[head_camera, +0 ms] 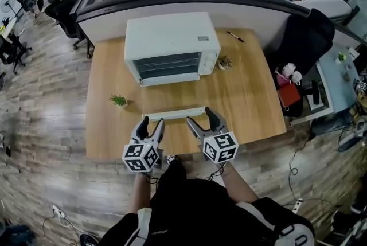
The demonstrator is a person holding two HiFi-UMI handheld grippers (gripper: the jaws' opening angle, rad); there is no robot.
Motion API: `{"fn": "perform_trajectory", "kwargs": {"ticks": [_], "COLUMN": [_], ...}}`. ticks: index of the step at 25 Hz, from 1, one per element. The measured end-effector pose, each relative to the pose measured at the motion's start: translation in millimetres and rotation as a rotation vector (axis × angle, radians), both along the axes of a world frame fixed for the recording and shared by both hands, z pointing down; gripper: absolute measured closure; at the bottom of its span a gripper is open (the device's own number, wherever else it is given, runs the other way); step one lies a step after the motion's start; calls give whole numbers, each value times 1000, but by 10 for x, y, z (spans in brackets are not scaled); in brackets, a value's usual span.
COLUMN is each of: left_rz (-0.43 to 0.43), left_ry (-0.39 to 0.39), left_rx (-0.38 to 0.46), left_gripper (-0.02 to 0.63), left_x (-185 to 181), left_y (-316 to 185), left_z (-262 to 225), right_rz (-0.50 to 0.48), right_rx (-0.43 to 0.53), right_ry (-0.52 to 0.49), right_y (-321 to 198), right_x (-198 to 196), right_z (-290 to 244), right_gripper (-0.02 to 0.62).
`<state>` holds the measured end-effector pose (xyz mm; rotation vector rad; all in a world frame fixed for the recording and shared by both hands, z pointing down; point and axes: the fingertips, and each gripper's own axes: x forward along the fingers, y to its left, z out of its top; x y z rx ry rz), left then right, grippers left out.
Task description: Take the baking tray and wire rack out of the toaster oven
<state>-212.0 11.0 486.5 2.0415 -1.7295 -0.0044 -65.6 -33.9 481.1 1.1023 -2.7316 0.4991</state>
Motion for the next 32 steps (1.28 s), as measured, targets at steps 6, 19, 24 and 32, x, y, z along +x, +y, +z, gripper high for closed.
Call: {"fn": "perform_trajectory", "kwargs": {"ticks": [6,19,24,32], "left_rz": [80,85,62,12], "left_ry": [36,144,184,263], "left_rx": [-5,-61,-79,-97], "left_gripper": [367,367,367,367], "left_x": [-321,-680,-743,-832], "left_y": [-555,-1223,-1509,-2020], "left_z": [73,427,538,700], "right_rz": [59,102,98,147], "right_rx": [-27,-86,-131,-284], "right_ry": [40,58,29,-118], "right_y": [-444,-1060,-1365,-1925], "right_x": [-346,-653,-730,-768], "right_z": [97,358,478,738], "right_gripper": [258,258,258,261]}}
